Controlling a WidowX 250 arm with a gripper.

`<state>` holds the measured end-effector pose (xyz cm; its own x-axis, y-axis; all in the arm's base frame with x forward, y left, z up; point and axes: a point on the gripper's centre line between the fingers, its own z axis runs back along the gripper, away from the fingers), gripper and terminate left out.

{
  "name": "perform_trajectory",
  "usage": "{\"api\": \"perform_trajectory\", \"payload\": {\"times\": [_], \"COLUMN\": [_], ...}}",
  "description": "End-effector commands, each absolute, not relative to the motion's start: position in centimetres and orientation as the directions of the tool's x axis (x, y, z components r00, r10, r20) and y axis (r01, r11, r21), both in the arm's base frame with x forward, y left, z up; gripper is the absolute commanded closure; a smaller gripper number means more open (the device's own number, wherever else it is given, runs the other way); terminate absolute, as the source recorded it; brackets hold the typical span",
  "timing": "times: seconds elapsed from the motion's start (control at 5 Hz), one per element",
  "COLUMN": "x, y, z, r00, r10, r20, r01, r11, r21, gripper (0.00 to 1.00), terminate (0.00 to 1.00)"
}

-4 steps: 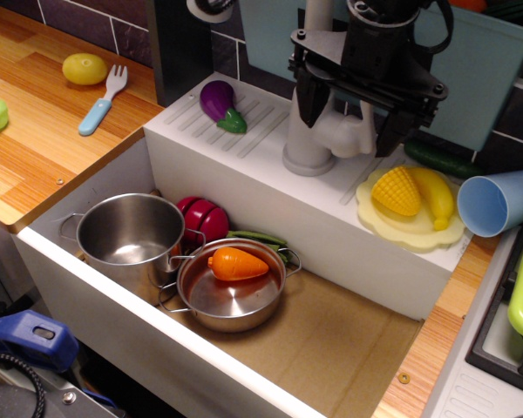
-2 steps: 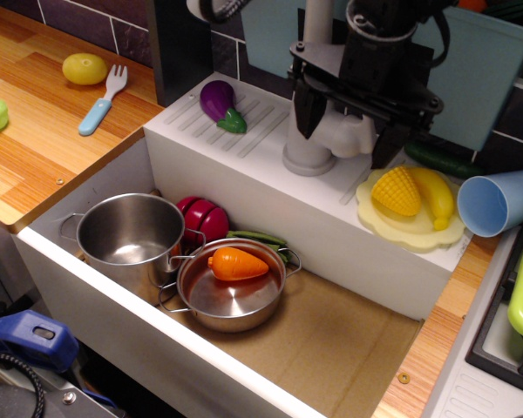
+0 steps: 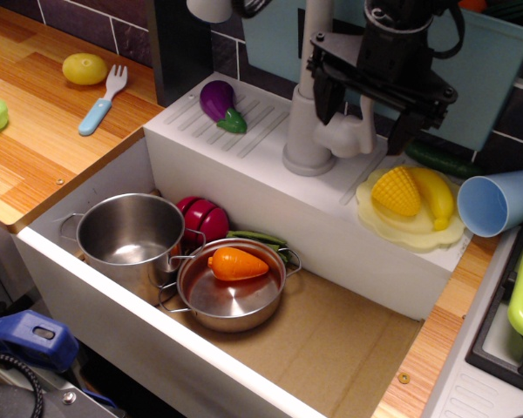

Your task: Turn lever vertical to front

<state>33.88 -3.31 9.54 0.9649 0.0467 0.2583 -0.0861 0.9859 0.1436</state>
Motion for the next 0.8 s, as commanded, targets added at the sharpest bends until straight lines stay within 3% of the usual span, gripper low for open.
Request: {"api": "perform_trajectory", "payload": {"times": [0.0,0.4,0.6], "x": [36.1,37.4,37.5], "y": [-2.8,-2.5,-2.6], "z": [11.0,11.4,11.6], "r00": [0.945,0.948,0.948], "r10": [0.010,-0.015,0.002], "r20": [0.327,0.318,0.319], "r01": [-0.057,-0.029,-0.048], "r11": [0.989,0.991,0.989], "r21": [0.136,0.133,0.137], "gripper": [0.00,0.00,1.00], "terminate": [0.00,0.00,0.00]}}
